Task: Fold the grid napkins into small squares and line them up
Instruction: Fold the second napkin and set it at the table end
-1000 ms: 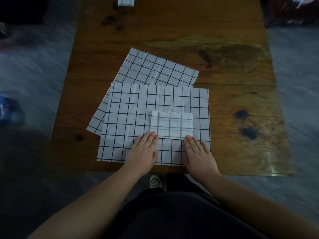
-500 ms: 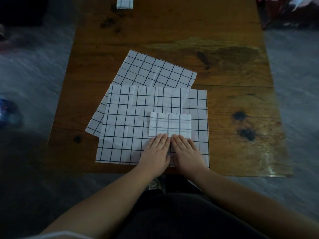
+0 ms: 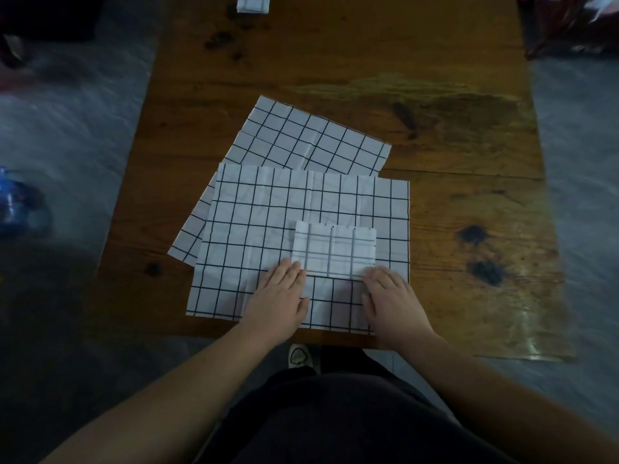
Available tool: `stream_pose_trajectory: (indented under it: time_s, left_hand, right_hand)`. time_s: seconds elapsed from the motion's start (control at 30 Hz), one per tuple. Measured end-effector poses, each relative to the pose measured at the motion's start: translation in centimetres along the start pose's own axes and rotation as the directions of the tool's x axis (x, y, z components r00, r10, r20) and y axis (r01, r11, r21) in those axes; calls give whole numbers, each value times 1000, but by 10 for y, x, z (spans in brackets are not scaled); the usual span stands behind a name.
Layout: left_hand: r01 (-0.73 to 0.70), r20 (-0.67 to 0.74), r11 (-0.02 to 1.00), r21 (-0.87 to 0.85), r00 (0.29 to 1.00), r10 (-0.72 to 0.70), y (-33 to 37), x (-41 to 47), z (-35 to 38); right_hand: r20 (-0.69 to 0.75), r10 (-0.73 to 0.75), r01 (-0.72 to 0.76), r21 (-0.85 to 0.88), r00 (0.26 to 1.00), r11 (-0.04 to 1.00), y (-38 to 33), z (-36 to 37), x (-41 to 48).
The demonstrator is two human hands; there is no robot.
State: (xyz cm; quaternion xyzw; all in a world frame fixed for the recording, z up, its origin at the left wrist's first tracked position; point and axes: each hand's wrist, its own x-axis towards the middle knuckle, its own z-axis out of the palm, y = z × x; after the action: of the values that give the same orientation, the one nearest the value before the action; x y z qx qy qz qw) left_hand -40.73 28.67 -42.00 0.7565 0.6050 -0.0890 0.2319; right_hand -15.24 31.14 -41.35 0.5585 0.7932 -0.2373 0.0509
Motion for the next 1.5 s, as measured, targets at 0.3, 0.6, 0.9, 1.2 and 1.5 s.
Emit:
stream_pose_trajectory:
  time_s: [0.3, 0.6, 0.9, 1.2, 1.5]
  left_hand:
    - [-43, -9, 980, -195, 999, 42, 35, 22, -18]
    - [1, 27, 988, -151, 1000, 3, 37, 28, -17]
    - [27, -16, 975, -222, 999, -32, 31, 22, -15]
    - [-21, -34, 990, -143, 999, 16, 28, 11, -4]
    - [-141, -80, 985, -101, 988, 133, 21, 7, 4]
  right_hand:
    - [10, 7, -8, 85, 1000, 996, -4, -50, 104]
    - [93, 14, -18, 35, 996, 999, 13, -47, 94]
    - [104, 102, -121, 195, 989, 973, -1, -21, 24]
    - [-45, -12, 13, 26, 999, 1000, -16, 9, -10]
    - [59, -181, 186, -89, 982, 979, -23, 14, 0]
